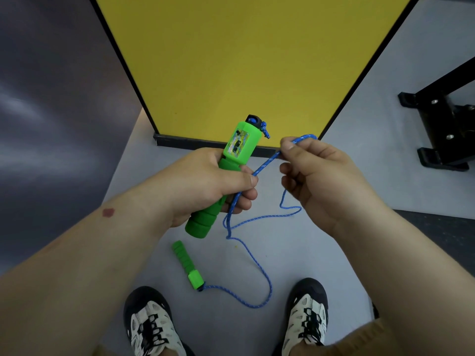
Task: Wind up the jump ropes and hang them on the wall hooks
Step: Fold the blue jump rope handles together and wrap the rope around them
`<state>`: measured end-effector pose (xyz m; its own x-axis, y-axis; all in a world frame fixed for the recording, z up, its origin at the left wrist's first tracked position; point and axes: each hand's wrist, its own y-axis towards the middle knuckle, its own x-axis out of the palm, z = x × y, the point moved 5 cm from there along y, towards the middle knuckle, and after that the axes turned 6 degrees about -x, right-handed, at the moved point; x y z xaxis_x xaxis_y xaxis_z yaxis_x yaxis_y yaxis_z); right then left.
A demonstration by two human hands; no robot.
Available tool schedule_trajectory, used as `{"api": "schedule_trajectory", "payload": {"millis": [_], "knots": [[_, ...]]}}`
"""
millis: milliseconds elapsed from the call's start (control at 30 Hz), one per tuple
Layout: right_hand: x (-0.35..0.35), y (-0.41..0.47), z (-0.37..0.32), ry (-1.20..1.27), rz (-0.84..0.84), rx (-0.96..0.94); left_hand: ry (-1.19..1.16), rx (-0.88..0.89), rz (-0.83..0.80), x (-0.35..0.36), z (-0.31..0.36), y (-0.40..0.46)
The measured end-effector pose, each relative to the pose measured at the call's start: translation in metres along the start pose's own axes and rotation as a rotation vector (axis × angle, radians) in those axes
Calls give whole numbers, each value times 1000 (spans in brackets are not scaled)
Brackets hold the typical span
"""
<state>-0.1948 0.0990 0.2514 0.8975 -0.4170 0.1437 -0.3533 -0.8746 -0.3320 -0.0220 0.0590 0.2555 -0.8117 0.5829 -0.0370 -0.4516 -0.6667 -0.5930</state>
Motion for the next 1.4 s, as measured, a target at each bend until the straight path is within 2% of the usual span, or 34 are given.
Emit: {"api": "schedule_trajectory", "payload": {"millis": [100, 200, 400, 467, 700, 800, 1033, 1100, 1300, 1400], "knots": [[-5, 2, -5, 23, 71, -29, 8, 4, 4, 0, 1, 1], [-5, 1, -5, 46, 64, -14, 16, 7, 9, -1, 2, 1], [14, -9, 6, -44, -178, 71, 20, 13, 15, 0, 2, 1], [17, -11, 7, -81, -210, 68, 22, 14, 15, 1, 2, 1], [-2, 1, -2, 30, 37, -8, 23, 8, 6, 0, 2, 0], [-6, 3, -3, 60, 68, -6, 22, 10, 5, 0, 2, 0], [17, -10, 9, -92, -240, 108, 28, 9, 20, 1, 2, -1], [15, -9, 9, -111, -215, 89, 28, 6, 18, 1, 2, -1], [-2, 2, 0, 31, 12, 16, 17, 2, 12, 1, 1, 1], [-5, 3, -1, 50, 32, 20, 16, 2, 16, 1, 1, 1]]}}
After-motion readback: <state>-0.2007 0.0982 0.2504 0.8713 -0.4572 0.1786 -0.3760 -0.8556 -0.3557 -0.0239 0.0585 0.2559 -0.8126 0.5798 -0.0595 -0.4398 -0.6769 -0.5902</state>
